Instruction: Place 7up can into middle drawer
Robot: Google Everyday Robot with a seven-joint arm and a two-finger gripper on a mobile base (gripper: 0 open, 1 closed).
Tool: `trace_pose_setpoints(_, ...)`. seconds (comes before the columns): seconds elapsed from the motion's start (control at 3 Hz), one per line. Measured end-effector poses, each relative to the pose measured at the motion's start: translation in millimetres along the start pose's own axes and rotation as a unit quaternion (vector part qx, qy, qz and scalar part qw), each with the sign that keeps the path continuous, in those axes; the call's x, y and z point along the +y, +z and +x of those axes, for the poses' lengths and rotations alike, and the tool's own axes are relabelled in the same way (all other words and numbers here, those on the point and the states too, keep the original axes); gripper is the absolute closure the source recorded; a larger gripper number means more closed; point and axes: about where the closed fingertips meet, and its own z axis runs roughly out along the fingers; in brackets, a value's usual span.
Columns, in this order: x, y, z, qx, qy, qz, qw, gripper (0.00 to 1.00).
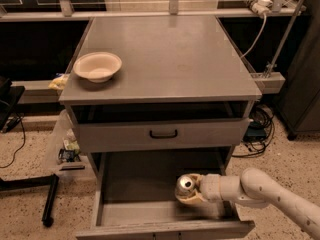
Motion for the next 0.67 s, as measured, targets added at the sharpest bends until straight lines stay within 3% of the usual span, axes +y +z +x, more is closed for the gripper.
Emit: trace_pose_setpoints(0.67,-17,23,29,0.009,-0.002,-0.011,0.9999,1.00)
